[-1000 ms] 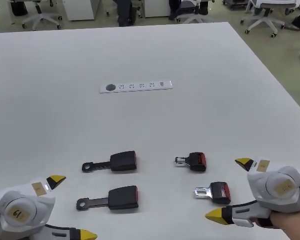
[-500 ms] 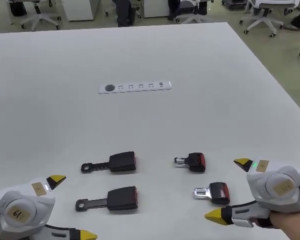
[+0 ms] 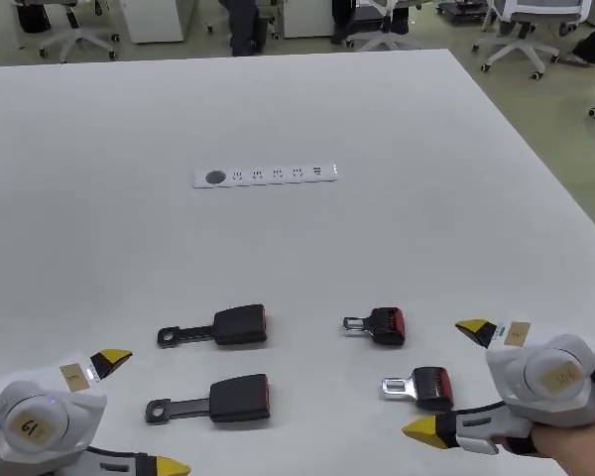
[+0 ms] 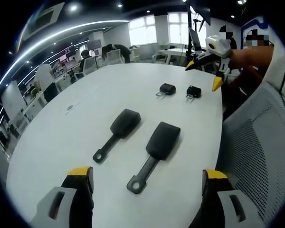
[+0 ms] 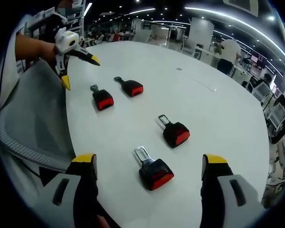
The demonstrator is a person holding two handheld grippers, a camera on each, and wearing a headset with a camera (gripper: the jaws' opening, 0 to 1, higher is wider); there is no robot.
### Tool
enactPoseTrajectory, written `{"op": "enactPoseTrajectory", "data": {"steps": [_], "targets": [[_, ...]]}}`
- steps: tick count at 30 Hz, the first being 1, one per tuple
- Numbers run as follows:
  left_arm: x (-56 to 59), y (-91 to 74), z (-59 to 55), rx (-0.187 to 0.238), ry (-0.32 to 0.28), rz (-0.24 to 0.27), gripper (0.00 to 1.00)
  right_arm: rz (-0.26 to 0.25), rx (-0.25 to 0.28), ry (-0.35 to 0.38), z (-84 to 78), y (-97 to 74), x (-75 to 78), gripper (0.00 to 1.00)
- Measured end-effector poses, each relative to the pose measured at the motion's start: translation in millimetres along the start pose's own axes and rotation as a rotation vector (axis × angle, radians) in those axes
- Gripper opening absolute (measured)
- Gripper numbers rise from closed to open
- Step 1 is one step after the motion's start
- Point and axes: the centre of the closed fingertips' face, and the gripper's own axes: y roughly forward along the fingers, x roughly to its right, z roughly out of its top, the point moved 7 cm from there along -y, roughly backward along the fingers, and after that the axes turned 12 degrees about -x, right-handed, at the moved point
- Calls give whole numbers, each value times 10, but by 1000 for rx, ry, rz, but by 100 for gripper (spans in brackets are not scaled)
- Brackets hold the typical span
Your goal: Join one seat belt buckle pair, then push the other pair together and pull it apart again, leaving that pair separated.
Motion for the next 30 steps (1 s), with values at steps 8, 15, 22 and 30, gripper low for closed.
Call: {"op": "enactPoseTrajectory", "data": {"steps": [8,15,22,30], "targets": [[14,-14,-33,-7,-2,0,95,1,0,3,-7,15,4,91],[1,-16,8,1,-3,5,92,3,3,2,9,1,-5,89],[24,-8,39,-1,16,-7,94,-1,3,0,-4,2,8,88],[69,3,7,-2,5,-28,87,4,-1,-3,-15,-1,-2,86]]}}
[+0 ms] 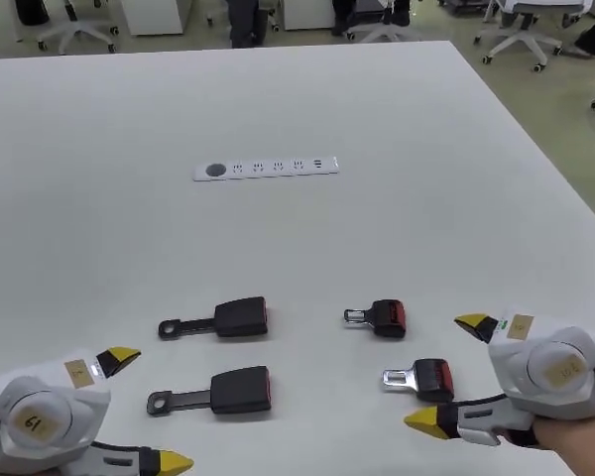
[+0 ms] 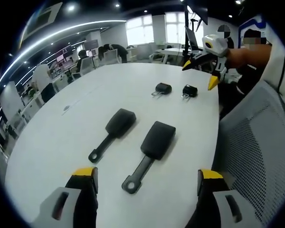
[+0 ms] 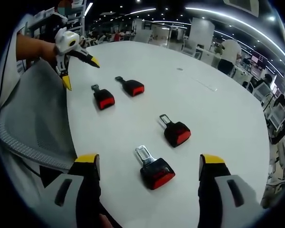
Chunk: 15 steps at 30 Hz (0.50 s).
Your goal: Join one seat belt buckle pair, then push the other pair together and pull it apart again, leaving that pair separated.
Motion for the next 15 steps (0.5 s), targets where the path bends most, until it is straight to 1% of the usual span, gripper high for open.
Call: {"op": "enactPoseTrajectory", "data": {"steps": [1,5,9,11,13,15], "targets": [[0,1,-2,0,-7,1,87,1,-1,1,-3,2,-1,86],[-19,5,-15,-5,0,-1,84,7,-2,-8,0,0,-14,82],[-11,9,2,6,-2,-12,84,8,0,-1,5,1,-6,79],[8,9,8,1,5,-15,82,6,9,1,14,-1,-8,76],[8,13,-3,-2,4,-15,80,-3,10,-12,18,-7,-3,74],[10,16,-10,-3,3,-14,79,0,15,-6,17,-11,4,73]]}}
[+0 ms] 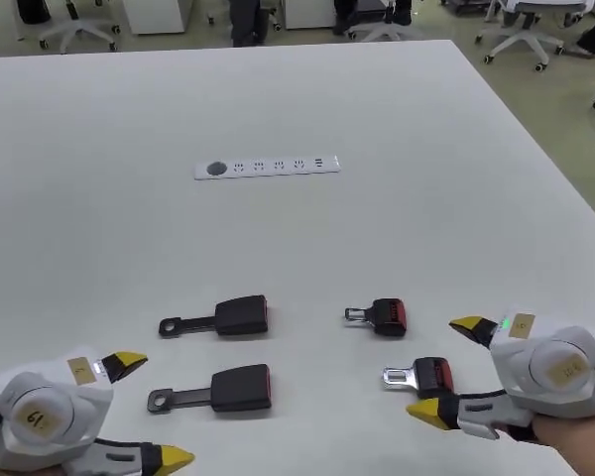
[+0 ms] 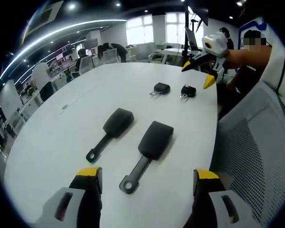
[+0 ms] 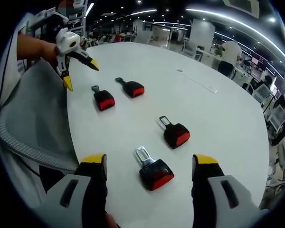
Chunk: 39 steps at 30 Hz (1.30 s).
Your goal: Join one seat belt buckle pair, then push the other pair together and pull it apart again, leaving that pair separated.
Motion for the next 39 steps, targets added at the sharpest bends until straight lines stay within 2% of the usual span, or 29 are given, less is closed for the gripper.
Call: {"op": "enactPoseTrajectory", "data": {"steps": [4,12,18,26,29,32,39], "targets": [[-13,19,-15,0,1,1,78,3,-2,-6,-2,-5,2,71],[3,56,76,-3,20,-6,78,12,-31,-33,-9,19,30,67],[-5,129,136,-1,46,-19,72,29,-46,-52,-13,45,46,63],[21,202,231,-17,95,-43,67,47,-57,-89,-18,102,50,59],[27,238,236,-18,111,-58,65,51,-66,-104,-25,120,68,58],[60,262,290,2,160,-64,62,55,-76,-114,-35,128,87,57],[51,386,357,-23,198,-85,62,76,-107,-131,-103,216,139,51]]}}
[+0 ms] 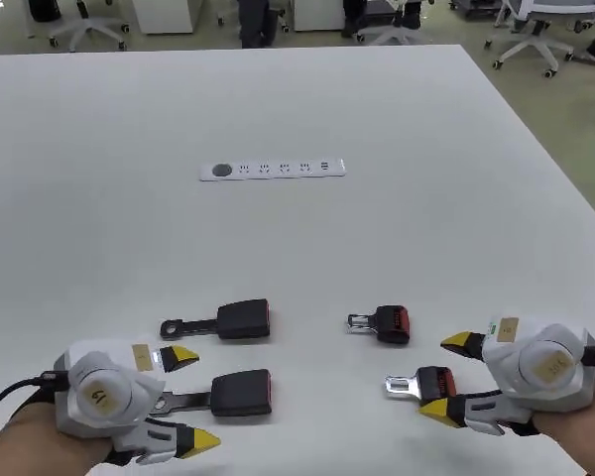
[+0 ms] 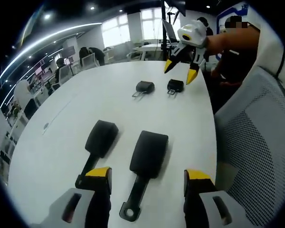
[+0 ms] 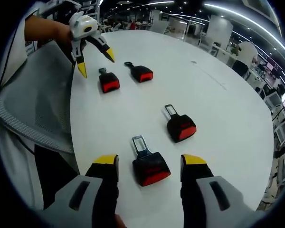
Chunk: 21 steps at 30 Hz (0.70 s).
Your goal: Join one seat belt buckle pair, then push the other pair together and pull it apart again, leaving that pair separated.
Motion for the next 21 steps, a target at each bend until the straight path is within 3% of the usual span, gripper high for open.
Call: {"op": "enactPoseTrajectory", "data": {"steps": [21], "targets": [[-86,321,151,-78,101,-76,52,85,-100,-103,-146,219,77,41]]}}
